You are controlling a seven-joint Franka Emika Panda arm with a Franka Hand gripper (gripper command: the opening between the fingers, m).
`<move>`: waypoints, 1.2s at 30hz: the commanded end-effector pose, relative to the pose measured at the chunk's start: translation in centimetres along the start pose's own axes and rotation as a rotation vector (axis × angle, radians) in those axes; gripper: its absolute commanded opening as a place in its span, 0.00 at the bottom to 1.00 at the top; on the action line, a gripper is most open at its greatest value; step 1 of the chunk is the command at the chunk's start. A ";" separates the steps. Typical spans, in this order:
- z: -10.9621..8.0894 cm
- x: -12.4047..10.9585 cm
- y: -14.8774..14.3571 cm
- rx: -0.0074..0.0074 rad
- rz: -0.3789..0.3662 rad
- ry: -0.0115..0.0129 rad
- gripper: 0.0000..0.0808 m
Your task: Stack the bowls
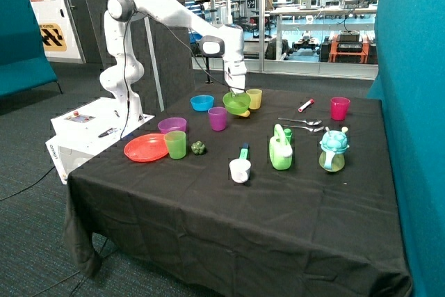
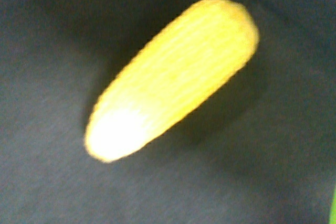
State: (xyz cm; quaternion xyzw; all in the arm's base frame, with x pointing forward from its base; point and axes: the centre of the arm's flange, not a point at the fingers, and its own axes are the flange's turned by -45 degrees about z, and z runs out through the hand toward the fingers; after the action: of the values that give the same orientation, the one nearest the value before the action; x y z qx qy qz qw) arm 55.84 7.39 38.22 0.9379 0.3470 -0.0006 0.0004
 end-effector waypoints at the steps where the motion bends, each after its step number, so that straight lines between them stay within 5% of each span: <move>1: -1.2 -1.5 -3.3 0.0002 -0.100 0.0015 0.00; 36: -1.0 -8.7 -14.6 -0.0001 -0.381 0.0015 0.00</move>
State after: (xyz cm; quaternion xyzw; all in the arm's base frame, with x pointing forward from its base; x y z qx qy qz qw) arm 43.14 11.95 39.16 0.8758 0.4826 -0.0007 0.0012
